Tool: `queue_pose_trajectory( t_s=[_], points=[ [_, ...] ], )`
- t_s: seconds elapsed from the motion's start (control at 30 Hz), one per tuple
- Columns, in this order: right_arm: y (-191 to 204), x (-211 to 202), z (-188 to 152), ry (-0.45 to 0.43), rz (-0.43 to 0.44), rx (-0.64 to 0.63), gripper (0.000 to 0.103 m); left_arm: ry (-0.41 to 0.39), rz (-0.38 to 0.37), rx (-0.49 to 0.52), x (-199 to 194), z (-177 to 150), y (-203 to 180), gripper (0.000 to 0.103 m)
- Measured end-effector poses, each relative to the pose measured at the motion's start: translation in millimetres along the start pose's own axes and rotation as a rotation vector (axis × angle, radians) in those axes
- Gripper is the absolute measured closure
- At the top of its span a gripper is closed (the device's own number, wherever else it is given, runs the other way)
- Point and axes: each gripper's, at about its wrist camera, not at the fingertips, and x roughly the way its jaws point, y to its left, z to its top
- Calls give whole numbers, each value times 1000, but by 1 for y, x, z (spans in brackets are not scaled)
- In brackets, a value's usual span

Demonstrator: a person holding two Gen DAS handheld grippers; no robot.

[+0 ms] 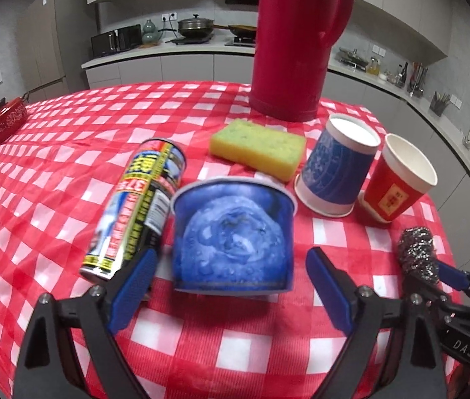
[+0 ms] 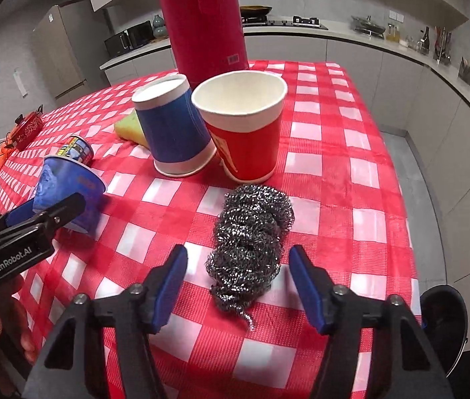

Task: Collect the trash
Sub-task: 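Grasp the blue patterned paper bowl with the left gripper while the right gripper grasps the steel wool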

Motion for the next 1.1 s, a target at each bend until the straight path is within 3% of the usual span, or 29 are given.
queue_pose_trajectory(
  t_s=[0.2, 0.3, 0.37, 0.7, 1.1],
  points=[
    [-2, 8, 0, 18, 16, 9, 52, 12, 9, 1, 8, -1, -1, 13],
    [-5, 8, -1, 21, 34, 19, 62, 30, -20, -27, 13, -2, 4, 27],
    [-5, 6, -1, 16, 38, 14, 64, 29, -43, -36, 12, -3, 6, 28],
    [-14, -17, -6, -33, 42, 16, 67, -5, -94, -15, -12, -8, -12, 29],
    [-44, -75, -16, -117, 13, 30, 67, -51, -139, 58, -55, -15, -59, 29]
  ],
)
